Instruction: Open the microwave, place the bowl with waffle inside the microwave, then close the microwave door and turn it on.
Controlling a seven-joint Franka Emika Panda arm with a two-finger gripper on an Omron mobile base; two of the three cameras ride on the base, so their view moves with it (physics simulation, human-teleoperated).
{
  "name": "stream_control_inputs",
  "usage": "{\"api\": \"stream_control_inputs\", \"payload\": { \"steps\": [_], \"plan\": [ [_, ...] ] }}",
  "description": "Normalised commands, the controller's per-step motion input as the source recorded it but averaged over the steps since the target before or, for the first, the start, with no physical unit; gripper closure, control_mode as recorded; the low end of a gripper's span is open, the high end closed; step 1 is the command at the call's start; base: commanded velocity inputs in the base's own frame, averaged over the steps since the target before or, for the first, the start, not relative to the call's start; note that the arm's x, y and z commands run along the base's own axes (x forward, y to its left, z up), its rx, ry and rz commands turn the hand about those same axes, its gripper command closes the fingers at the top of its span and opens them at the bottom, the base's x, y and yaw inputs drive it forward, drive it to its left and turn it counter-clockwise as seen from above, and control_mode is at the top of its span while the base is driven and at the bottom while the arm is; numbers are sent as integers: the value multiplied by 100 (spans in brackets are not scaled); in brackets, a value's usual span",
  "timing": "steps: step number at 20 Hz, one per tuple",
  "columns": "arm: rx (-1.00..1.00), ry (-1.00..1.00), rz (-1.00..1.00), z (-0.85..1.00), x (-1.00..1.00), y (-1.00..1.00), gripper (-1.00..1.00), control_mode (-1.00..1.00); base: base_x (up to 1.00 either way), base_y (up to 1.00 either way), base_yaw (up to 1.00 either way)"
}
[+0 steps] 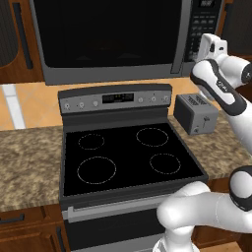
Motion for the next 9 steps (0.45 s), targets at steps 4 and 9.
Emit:
{"api": "stream_control_inputs", "payload": {
  "steps": [4,9],
  "plan": [
    [0,0,0,-25,32,0,100,-100,0,0,0],
    [1,3,0,13,-51,0,100,-100,0,0,0]
  ]
}}
